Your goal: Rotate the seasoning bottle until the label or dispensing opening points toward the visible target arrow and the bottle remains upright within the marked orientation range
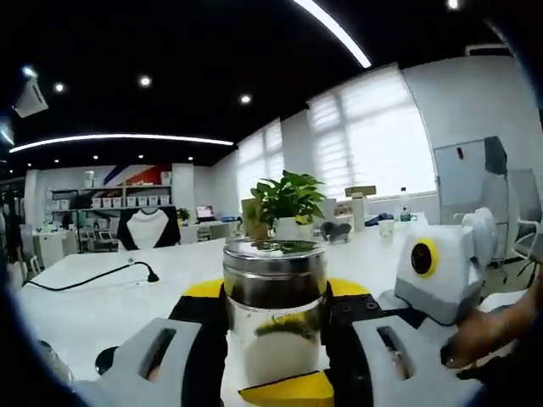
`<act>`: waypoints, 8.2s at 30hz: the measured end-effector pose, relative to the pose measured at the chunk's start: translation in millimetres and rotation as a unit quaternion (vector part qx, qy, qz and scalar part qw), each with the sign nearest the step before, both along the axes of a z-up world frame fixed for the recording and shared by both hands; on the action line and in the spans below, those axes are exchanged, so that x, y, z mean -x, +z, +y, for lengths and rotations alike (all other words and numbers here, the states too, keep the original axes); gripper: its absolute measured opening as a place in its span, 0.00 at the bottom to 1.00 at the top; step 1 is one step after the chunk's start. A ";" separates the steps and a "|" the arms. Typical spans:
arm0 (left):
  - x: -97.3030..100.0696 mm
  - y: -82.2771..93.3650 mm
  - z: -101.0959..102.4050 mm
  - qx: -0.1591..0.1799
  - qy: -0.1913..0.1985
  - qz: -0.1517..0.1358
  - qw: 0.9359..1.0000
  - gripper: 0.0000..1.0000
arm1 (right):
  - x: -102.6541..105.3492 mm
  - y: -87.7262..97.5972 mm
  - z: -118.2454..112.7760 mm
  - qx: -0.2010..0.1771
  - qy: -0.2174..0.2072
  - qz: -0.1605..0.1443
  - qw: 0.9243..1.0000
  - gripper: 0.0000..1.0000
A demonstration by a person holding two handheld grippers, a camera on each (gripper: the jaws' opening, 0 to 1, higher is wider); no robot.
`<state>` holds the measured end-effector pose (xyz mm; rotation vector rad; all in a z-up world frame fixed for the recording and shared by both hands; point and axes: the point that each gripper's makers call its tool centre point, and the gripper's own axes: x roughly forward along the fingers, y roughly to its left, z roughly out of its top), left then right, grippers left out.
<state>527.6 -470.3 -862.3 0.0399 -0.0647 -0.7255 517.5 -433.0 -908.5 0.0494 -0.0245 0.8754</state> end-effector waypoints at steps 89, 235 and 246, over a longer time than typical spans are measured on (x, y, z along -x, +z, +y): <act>-8.9 -7.5 0.7 -0.021 0.055 0.014 0.998 0.44 | -12.1 1.7 -12.1 -0.013 -0.082 -0.020 0.996 0.38; 26.3 8.8 -27.5 -0.041 -0.061 0.008 0.997 0.49 | 35.7 12.1 -10.3 -0.016 0.083 -0.035 0.996 0.40; 18.9 3.8 -25.5 -0.009 -0.022 0.005 1.000 0.47 | 26.5 4.9 -13.4 -0.015 0.077 -0.029 0.997 0.40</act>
